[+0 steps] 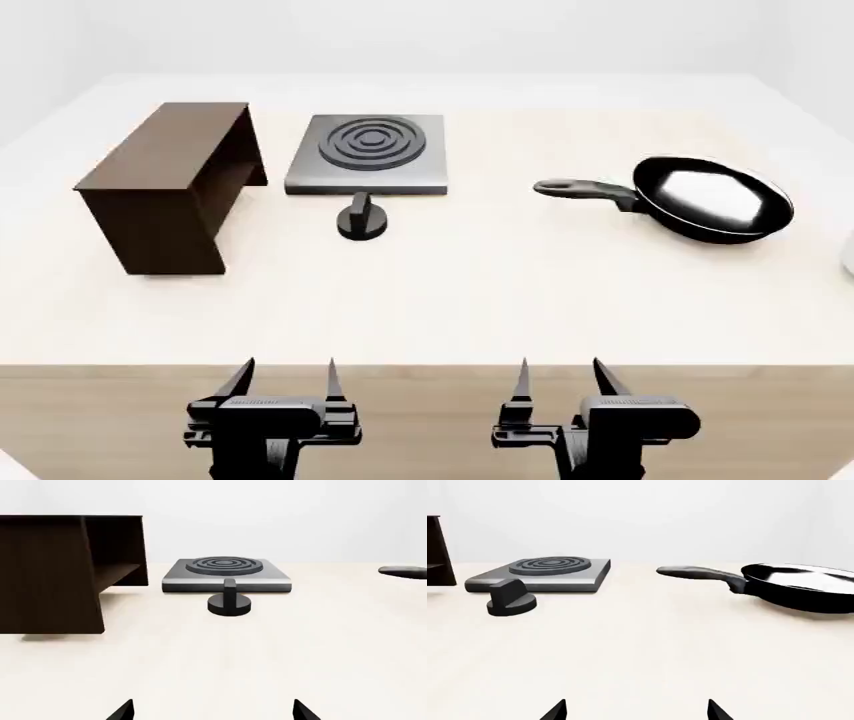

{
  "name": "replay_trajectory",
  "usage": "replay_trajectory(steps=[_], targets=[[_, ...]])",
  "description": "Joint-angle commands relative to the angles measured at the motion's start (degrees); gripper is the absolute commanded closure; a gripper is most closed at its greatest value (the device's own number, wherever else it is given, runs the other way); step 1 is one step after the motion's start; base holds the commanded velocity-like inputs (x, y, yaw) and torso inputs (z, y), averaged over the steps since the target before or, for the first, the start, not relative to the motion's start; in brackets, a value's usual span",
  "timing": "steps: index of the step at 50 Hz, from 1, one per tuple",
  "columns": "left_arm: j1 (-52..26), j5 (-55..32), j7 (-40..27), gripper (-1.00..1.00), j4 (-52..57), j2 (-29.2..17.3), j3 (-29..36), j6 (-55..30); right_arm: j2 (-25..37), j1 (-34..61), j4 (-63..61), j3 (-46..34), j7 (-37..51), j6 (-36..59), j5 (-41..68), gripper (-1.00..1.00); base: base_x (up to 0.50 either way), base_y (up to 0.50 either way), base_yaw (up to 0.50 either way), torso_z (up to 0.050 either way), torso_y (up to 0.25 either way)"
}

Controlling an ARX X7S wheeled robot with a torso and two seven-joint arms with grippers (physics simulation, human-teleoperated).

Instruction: Put the frying pan on top of the cabinet.

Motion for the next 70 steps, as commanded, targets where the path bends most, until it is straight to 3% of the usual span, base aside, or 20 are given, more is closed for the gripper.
replay_trajectory(steps=[1, 40, 43, 47, 52, 70], targets=[[0.13, -0.5, -1.0, -1.0, 0.24, -0.96, 1.32, 0.12, 0.83, 0.07, -1.31, -0.82, 0.76, 2.17, 2.0, -1.0, 0.0, 0.0, 0.0, 0.0, 0.0], [0.45, -3.31, -5.9, -1.0, 0.76, -5.02, 6.21, 0.66, 5.03, -0.12, -3.78, -5.3, 5.3, 3.66, 6.46, -1.0, 0.0, -0.5, 0.0, 0.0, 0.0], [0.5, -4.72, -6.11, -1.0, 7.47, -5.49, 6.16, -6.22, 5.25, -0.04, -7.5, -4.95, 6.82, 6.89, 6.52, -1.0, 0.0, -0.38, 0.0, 0.0, 0.0], [-3.06, -4.85, -7.68, -1.0, 26.49, -6.6, 6.17, -21.73, 7.54, 3.11, -26.98, -3.89, 9.19, 24.09, 7.99, -1.0, 0.0, 0.0, 0.0, 0.0, 0.0], [-7.67, -6.51, -8.34, -1.0, 35.88, -7.18, 5.1, -32.54, 8.97, 3.62, -37.29, -3.95, 10.39, 27.56, 7.51, -1.0, 0.19, 0.0, 0.0, 0.0, 0.0], [-7.24, -6.47, -8.89, -1.0, 31.61, -8.46, 6.21, -29.89, 9.82, 3.21, -35.56, -3.56, 11.04, 26.68, 8.55, -1.0, 0.5, 0.0, 0.0, 0.0, 0.0]])
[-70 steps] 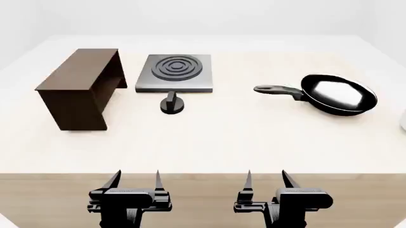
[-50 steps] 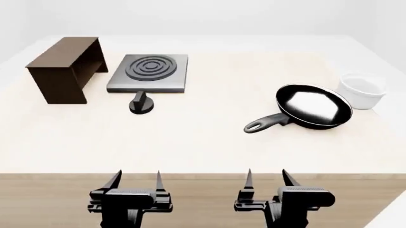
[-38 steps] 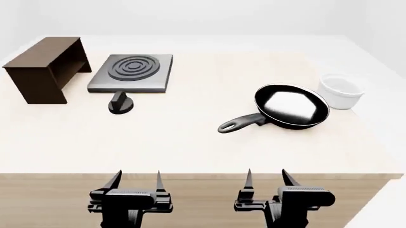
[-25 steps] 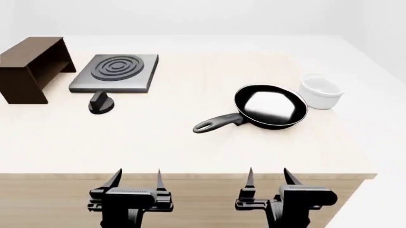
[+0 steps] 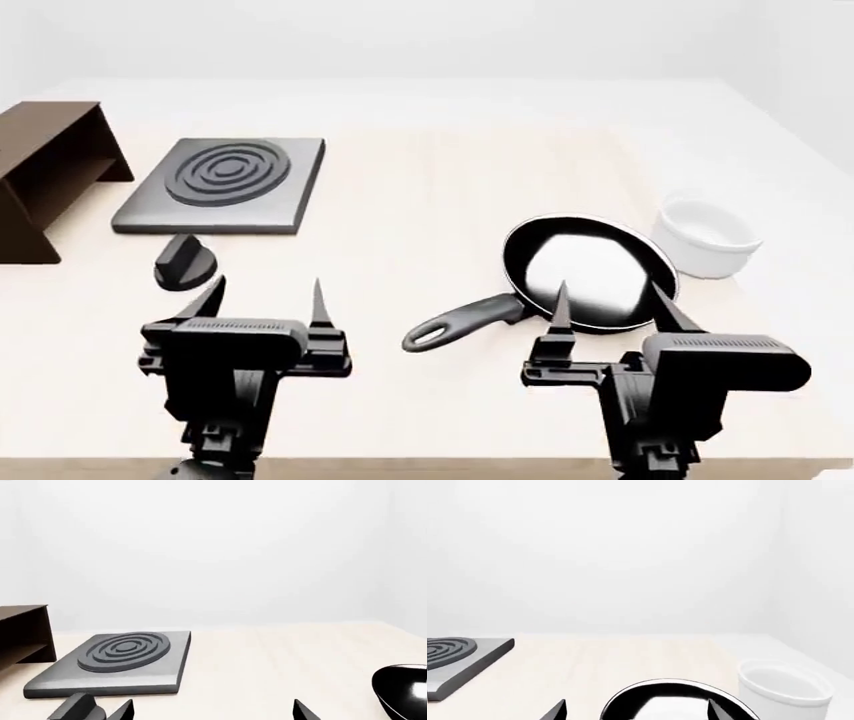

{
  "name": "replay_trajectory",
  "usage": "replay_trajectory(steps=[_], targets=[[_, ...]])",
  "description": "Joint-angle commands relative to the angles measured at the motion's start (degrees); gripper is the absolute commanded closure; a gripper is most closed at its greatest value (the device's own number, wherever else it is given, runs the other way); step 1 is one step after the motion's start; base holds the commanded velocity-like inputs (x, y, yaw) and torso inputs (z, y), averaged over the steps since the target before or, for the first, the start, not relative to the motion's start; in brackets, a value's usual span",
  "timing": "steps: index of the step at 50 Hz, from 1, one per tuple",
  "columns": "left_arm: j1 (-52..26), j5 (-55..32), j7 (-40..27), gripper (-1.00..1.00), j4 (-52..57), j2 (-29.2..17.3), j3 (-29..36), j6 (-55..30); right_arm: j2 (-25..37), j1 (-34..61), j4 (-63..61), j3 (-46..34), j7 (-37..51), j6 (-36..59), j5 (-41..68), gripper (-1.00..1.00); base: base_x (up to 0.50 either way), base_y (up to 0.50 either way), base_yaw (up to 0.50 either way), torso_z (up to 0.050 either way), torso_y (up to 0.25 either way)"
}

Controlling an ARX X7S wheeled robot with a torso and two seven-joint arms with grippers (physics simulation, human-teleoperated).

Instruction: Put the frying pan on top of the cabinet.

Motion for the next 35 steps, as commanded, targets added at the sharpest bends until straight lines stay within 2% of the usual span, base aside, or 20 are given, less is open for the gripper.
replay_trajectory(steps=[1, 32, 35], targets=[[-1.01, -0.68, -0.5, -1.0, 1.82, -0.89, 0.32, -2.59, 0.89, 0.5, -2.84, -0.01, 0.9, 2.13, 0.53, -1.0, 0.5, 0.0, 0.0, 0.0, 0.0], [-0.48, -2.07, -1.65, -1.0, 0.51, -1.96, 0.94, -1.36, 2.36, 0.08, -2.31, -1.45, 3.05, 0.66, 1.56, -1.0, 0.5, 0.0, 0.0, 0.0, 0.0], [-0.88, -3.19, -1.17, -1.0, 1.54, -2.29, 1.13, -4.05, 2.53, 0.28, -2.21, -1.49, 3.21, 0.67, 1.71, -1.0, 0.17, 0.0, 0.0, 0.0, 0.0]])
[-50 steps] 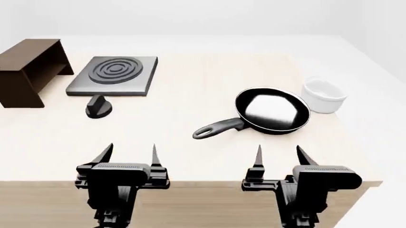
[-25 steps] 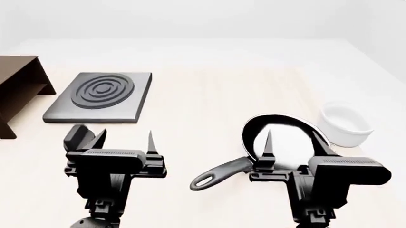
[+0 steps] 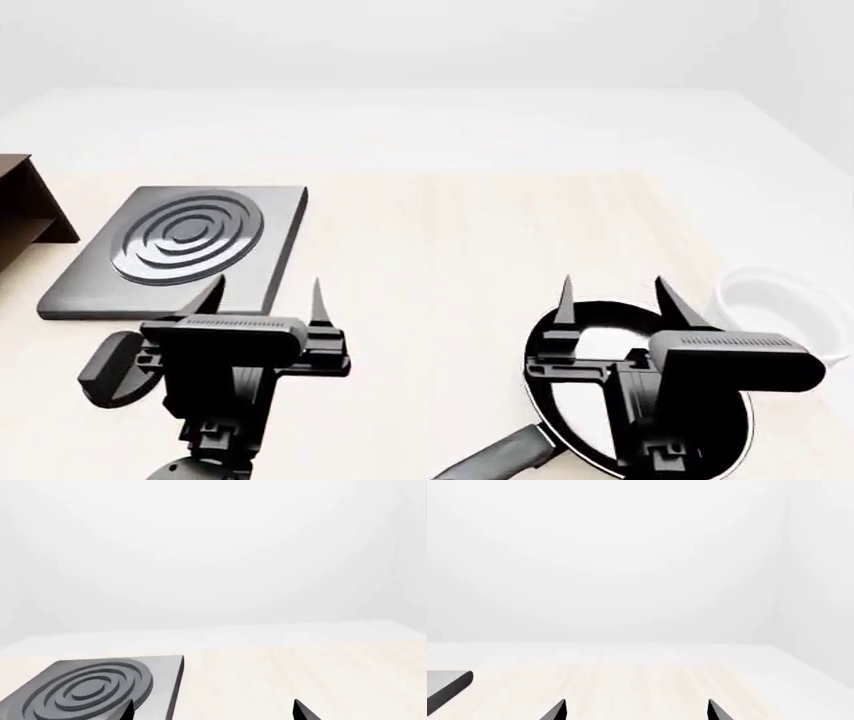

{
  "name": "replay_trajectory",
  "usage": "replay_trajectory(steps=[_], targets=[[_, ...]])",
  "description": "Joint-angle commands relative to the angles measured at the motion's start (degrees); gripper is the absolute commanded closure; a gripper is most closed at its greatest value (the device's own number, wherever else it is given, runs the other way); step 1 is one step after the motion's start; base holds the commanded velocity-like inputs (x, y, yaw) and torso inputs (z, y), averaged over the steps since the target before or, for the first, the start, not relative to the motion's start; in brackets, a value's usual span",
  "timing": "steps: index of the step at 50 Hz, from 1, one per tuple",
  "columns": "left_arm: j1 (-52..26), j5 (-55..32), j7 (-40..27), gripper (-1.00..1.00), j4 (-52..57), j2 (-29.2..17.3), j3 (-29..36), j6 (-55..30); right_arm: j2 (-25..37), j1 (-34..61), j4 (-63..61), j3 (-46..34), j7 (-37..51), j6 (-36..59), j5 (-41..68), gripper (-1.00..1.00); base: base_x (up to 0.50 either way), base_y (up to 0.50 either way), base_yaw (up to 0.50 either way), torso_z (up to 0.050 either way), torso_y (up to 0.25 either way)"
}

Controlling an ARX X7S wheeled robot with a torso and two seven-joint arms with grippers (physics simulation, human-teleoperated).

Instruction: Put the frying pan on top of the cabinet.

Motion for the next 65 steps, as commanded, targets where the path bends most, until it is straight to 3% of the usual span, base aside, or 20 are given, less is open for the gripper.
replay_trajectory(steps=[1, 6, 7, 10, 12, 14, 16, 19, 23, 46, 59, 65], targets=[[-0.86, -2.04, -0.02, -1.0, 1.42, -0.42, 0.1, -4.43, 0.58, 0.12, 0.25, -0.36, 0.77, -0.49, 0.61, -1.0, 0.0, 0.0, 0.0, 0.0, 0.0], [-4.74, -4.79, -0.11, -1.0, 5.55, -0.34, -0.81, -13.19, 1.02, 0.47, 0.08, -0.61, 1.1, 0.09, 0.77, -1.0, 0.0, 0.0, 0.0, 0.0, 0.0], [-7.14, -5.96, 2.09, -1.0, 8.58, -2.74, 1.82, -19.22, 1.14, 0.55, 0.02, -0.66, 1.18, 0.2, 0.74, -1.0, 0.0, 0.0, 0.0, 0.0, 0.0], [-13.13, -12.44, 4.92, -1.0, 13.01, -3.18, 0.81, -34.1, 1.34, 0.65, -0.22, -0.61, 1.47, 0.43, 0.85, -1.0, 0.0, 0.0, 0.0, 0.0, 0.0], [-15.83, -15.6, 7.59, -1.0, 15.27, -4.47, 1.67, -39.72, 1.47, 0.68, -0.39, -0.54, 1.58, 0.49, 1.02, -1.0, 0.0, 0.0, 0.0, 0.0, 0.0], [-22.78, -24.9, 13.08, -1.0, 18.57, -4.38, -0.13, -56.91, 1.54, 0.77, -0.61, -0.4, 1.72, 0.58, 1.27, -1.0, 0.0, 0.0, 0.0, 0.0, 0.0], [-27.84, -42.09, -0.33, -1.0, 13.13, -11.12, 1.27, -60.96, 1.64, 0.89, -0.72, -0.36, 1.82, 0.62, 1.43, -1.0, 0.0, 0.0, 0.0, 0.0, 0.0], [-31.08, -67.31, -10.55, -1.0, 10.51, -13.77, 2.76, -60.77, 1.86, 0.88, -0.86, -0.41, 2.04, 0.67, 1.45, -1.0, 0.0, 0.0, 0.0, 0.0, 0.0], [-35.05, -82.78, -17.15, -1.0, 6.93, -16.71, 5.29, -59.95, 2.14, 0.68, -1.07, -0.27, 2.15, 0.55, 1.77, -1.0, 0.0, 0.0, 0.0, 0.0, 0.0], [-35.74, -88.81, -21.37, -1.0, 5.73, -17.12, 13.79, -56.06, 2.85, 0.45, -0.59, -1.37, 3.09, -0.39, 2.21, -1.0, 0.0, 0.0, 0.0, 0.0, 0.0], [-35.68, -84.92, -22.37, -1.0, 2.41, -14.45, 19.74, -55.91, 3.13, 0.61, -0.24, -1.92, 3.42, -0.96, 2.67, -1.0, 0.0, 0.0, 0.0, 0.0, 0.0], [-34.96, -78.62, -20.21, -1.0, -0.54, -13.3, 23.16, -55.29, 3.36, 0.67, -0.34, -1.95, 3.64, -0.94, 2.82, -1.0, 0.0, 0.0, 0.0, 0.0, 0.0]])
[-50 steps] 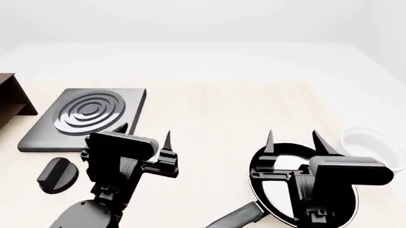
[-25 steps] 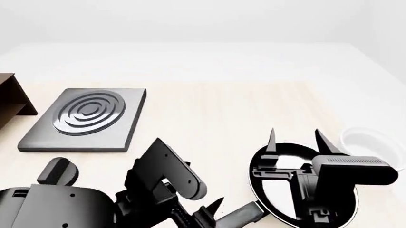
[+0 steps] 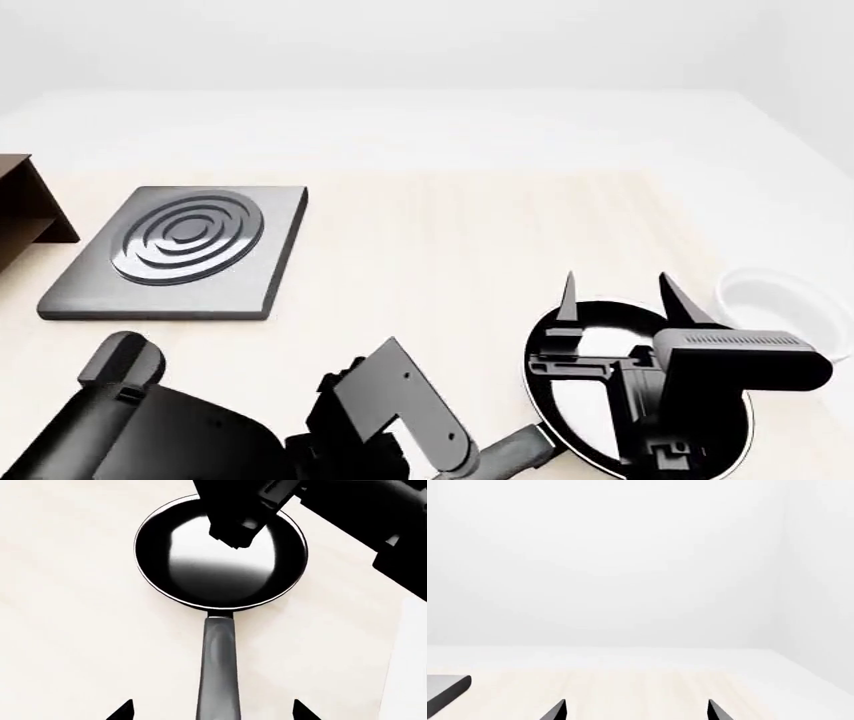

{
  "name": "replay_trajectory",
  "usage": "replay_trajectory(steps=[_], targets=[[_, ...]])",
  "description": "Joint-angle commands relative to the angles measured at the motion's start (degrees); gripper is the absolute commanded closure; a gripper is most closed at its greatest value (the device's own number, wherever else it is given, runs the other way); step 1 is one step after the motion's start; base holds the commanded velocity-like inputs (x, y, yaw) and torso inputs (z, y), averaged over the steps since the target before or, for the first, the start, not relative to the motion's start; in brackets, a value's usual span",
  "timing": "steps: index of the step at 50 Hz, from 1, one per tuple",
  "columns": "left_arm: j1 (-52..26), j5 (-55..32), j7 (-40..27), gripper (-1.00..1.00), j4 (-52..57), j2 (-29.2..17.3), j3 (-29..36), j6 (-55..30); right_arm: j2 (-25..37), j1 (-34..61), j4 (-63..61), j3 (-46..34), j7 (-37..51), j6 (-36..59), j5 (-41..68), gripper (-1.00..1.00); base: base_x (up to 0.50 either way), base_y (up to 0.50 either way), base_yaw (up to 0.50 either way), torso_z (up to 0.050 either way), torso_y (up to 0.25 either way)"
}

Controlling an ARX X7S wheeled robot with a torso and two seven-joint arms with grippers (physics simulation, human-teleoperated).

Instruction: Put the frying pan on top of the cabinet.

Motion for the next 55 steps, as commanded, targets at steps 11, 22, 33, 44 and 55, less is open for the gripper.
replay_trajectory(steps=[11, 22, 33, 44, 55], targets=[[1.94, 11.85, 4.3, -1.0, -5.49, 1.71, 10.61, 2.09, 0.72, 0.23, -0.4, -0.47, 0.69, -0.37, 0.67, -1.0, 0.0, 0.0, 0.0, 0.0, 0.0], [3.11, 14.35, 6.3, -1.0, -6.49, 1.14, 14.71, 2.63, 1.03, 0.68, -0.9, -0.82, 1.04, 0.01, 0.93, -1.0, 0.0, 0.0, 0.0, 0.0, 0.0], [3.84, 16.42, 6.94, -1.0, -8.98, 0.93, 18.17, 3.02, 1.23, 0.59, -0.88, -1.08, 1.34, -0.28, 1.16, -1.0, 0.0, 0.0, 0.0, 0.0, 0.0], [2.63, 18.93, 8.03, -1.0, -14.22, 1.42, 20.29, 4.21, 1.35, 0.41, -0.31, -1.35, 1.52, -0.94, 1.39, -1.0, 0.0, 0.0, 0.0, 0.0, 0.0], [1.12, 21.68, 10.58, -1.0, -17.84, 1.69, 22.41, 6.08, 1.45, 0.4, 0.08, -1.72, 1.65, -1.46, 1.51, -1.0, 0.0, 0.0, 0.0, 0.0, 0.0]])
